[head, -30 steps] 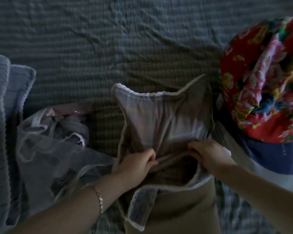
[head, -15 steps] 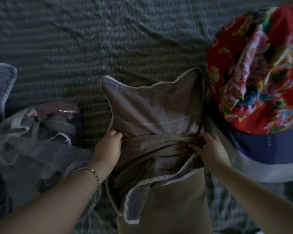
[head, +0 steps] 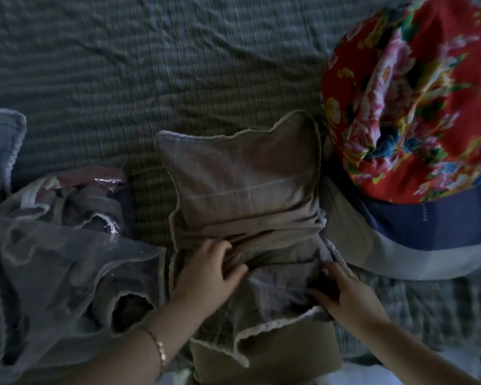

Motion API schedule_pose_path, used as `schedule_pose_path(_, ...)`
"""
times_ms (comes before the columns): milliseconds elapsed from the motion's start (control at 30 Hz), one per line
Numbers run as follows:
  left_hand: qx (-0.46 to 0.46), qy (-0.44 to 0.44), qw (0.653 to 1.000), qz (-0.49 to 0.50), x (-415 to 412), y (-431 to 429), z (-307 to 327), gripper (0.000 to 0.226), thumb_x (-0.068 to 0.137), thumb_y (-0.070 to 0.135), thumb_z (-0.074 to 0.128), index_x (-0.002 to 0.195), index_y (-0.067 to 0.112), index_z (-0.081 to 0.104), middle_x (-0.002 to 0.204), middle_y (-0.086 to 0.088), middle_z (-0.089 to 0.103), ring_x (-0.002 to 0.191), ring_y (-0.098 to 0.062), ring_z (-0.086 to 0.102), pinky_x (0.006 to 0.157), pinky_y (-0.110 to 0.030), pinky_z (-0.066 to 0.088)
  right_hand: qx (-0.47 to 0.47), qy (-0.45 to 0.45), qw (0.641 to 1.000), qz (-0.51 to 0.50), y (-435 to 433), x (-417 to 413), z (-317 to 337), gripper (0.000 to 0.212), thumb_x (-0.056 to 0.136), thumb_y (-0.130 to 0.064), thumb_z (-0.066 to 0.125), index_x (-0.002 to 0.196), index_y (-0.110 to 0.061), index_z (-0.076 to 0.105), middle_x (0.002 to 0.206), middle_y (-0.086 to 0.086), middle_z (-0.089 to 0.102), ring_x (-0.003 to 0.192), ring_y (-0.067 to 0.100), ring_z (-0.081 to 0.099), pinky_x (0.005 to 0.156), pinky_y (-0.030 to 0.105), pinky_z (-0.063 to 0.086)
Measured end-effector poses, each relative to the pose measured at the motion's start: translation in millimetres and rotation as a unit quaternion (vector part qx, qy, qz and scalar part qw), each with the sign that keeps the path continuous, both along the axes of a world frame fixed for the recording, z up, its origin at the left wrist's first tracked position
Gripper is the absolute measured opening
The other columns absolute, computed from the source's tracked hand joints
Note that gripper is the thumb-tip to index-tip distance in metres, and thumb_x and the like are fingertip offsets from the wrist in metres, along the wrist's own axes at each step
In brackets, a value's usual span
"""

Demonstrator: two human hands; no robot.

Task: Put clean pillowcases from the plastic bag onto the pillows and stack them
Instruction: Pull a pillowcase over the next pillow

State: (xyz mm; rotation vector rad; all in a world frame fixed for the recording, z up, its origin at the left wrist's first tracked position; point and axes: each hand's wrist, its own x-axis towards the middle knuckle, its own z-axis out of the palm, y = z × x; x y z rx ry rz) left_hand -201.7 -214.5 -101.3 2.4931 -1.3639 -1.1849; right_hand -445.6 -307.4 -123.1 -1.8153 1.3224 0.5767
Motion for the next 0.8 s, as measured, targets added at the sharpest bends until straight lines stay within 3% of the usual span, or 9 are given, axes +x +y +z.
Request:
schedule_pose_path(67,0.067,-0.017,0.992,-0.103,-17.7,12.4,-4.5,0.061,0.085,0.055,0.053,0.136,0.025,0.034,0.132,0.005,0.036,0.12,-0.015,0.043,0.091,-0.026,0.043,-0.022,0.02,0.993,0.117,-2.1,4.5,6.9,0.081,0.075,-0.067,0.055,0.141,-0.033,0.024,0.138,-0.011,0.045,0.118,0.015,0.052,0.088,0.026,0.046)
schedule_pose_path(167,0.117,-0.057,0.987,-0.093,-24.6,20.3,-14.9,0.049,0.091,0.043,0.051,0.133,0.022,0.035,0.129,0.0,0.041,0.115,-0.018,0.049,0.085,-0.027,0.043,-0.079,0.04,0.978,0.187,-8.5,9.5,9.1,0.087,0.082,-0.061,0.052,0.148,-0.036,0.001,0.144,-0.004,0.039,0.118,0.017,0.053,0.089,0.028,0.048)
schedule_pose_path(267,0.093,-0.081,0.99,-0.074,-33.1,18.4,-18.7,0.017,0.098,0.024,0.039,0.11,0.016,0.049,0.11,-0.003,0.047,0.102,-0.023,0.053,0.074,-0.029,0.038,-0.114,0.045,0.967,0.225,-13.8,19.4,14.2,0.056,0.096,-0.043,0.038,0.147,-0.036,0.015,0.137,0.003,0.039,0.112,0.021,0.055,0.084,0.03,0.046)
schedule_pose_path(333,0.07,-0.074,0.992,-0.067,-38.1,20.2,-21.1,0.017,0.099,0.02,0.036,0.104,0.014,0.052,0.107,-0.005,0.047,0.099,-0.024,0.052,0.072,-0.028,0.035,-0.12,0.029,0.961,0.249,-20.6,28.2,17.0,0.042,0.098,-0.036,0.035,0.14,-0.033,0.034,0.139,0.001,0.032,0.12,0.022,0.045,0.088,0.03,0.039)
schedule_pose_path(433,0.031,-0.074,0.997,-0.022,-41.2,27.2,-23.1,0.031,0.098,0.026,0.041,0.127,0.015,0.045,0.128,-0.005,0.042,0.117,-0.023,0.046,0.092,-0.03,0.04,-0.098,-0.034,0.966,0.238,-31.7,30.1,17.1,0.031,0.1,-0.026,0.033,0.126,-0.024,0.05,0.138,-0.002,0.041,0.126,0.019,0.036,0.097,0.028,0.026)
schedule_pose_path(567,0.039,-0.102,0.994,-0.008,-45.4,27.0,-17.6,0.052,0.095,0.026,0.048,0.142,0.015,0.029,0.142,-0.006,0.031,0.13,-0.024,0.033,0.105,-0.032,0.033,-0.032,-0.016,0.976,0.214,-5.2,13.1,30.3,0.032,0.101,-0.019,0.028,0.13,-0.011,0.04,0.112,0.01,0.059,0.094,0.025,0.06,0.076,0.033,0.046)
schedule_pose_path(633,0.051,-0.12,0.99,-0.058,-47.6,17.6,-19.5,0.038,0.095,0.026,0.047,0.131,0.016,0.042,0.135,-0.005,0.037,0.126,-0.025,0.034,0.101,-0.035,0.035,0.038,-0.012,0.976,0.214,28.4,-0.8,35.0,0.032,0.101,-0.024,0.026,0.129,-0.013,0.04,0.096,0.006,0.06,0.085,0.024,0.061,0.074,0.035,0.049)
schedule_pose_path(700,0.067,-0.106,0.979,-0.159,-54.2,17.4,-21.9,0.026,0.095,0.029,0.045,0.115,0.014,0.053,0.125,-0.004,0.046,0.122,-0.026,0.035,0.097,-0.035,0.033,0.059,0.024,0.972,0.228,54.0,-14.6,33.5,0.033,0.101,-0.029,0.025,0.122,-0.016,0.046,0.098,0.004,0.063,0.091,0.025,0.061,0.07,0.032,0.046)
schedule_pose_path(800,0.118,0.033,0.968,-0.218,-63.9,52.9,-19.9,0.029,0.094,0.039,0.046,0.094,0.015,0.061,0.102,-0.006,0.061,0.105,-0.022,0.051,0.082,-0.028,0.037,0.024,0.109,0.978,0.177,60.6,-30.3,14.8,0.035,0.101,-0.033,0.024,0.124,-0.018,0.046,0.108,0.006,0.065,0.097,0.026,0.062,0.068,0.03,0.042)
